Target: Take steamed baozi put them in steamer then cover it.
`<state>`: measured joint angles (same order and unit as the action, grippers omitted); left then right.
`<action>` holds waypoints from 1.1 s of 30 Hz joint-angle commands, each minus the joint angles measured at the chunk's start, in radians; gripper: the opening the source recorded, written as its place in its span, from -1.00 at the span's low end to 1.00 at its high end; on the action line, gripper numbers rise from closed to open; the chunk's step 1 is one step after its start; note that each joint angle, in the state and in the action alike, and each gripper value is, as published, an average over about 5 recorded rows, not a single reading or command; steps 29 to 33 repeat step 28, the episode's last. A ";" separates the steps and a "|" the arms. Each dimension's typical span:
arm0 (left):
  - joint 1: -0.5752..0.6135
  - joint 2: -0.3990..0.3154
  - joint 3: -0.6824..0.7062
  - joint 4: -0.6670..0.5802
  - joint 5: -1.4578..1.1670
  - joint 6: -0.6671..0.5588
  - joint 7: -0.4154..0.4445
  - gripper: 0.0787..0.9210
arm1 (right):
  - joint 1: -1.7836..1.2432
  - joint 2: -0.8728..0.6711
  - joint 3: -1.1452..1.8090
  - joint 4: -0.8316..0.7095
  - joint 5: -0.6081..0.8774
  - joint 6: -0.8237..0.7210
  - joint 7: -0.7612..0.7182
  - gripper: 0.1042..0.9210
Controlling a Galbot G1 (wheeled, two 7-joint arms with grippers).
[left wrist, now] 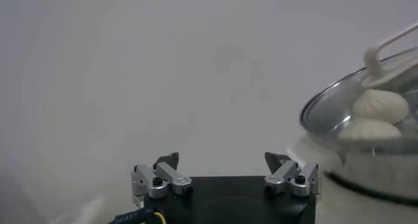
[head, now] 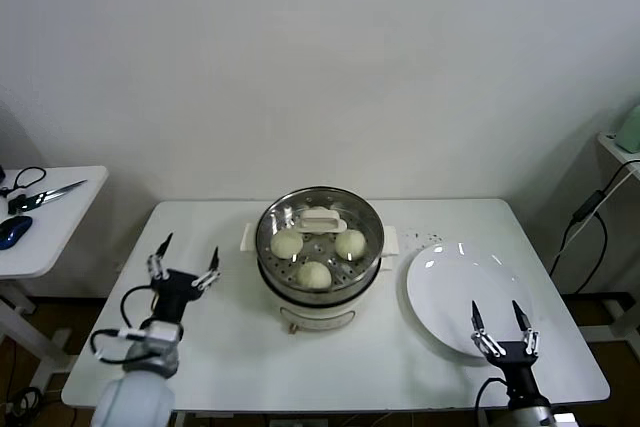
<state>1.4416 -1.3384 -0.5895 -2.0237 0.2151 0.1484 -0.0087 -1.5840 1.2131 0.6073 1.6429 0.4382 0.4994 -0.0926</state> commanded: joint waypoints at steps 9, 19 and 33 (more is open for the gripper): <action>0.178 0.087 -0.181 0.189 -0.539 -0.364 -0.016 0.77 | 0.003 -0.004 -0.005 -0.007 -0.020 -0.017 0.021 0.76; 0.209 0.035 -0.057 0.274 -0.494 -0.440 0.012 0.77 | -0.001 -0.006 -0.007 -0.004 -0.021 -0.015 0.021 0.76; 0.215 0.036 -0.030 0.258 -0.503 -0.444 0.032 0.77 | 0.000 -0.005 -0.009 -0.003 -0.022 -0.015 0.026 0.76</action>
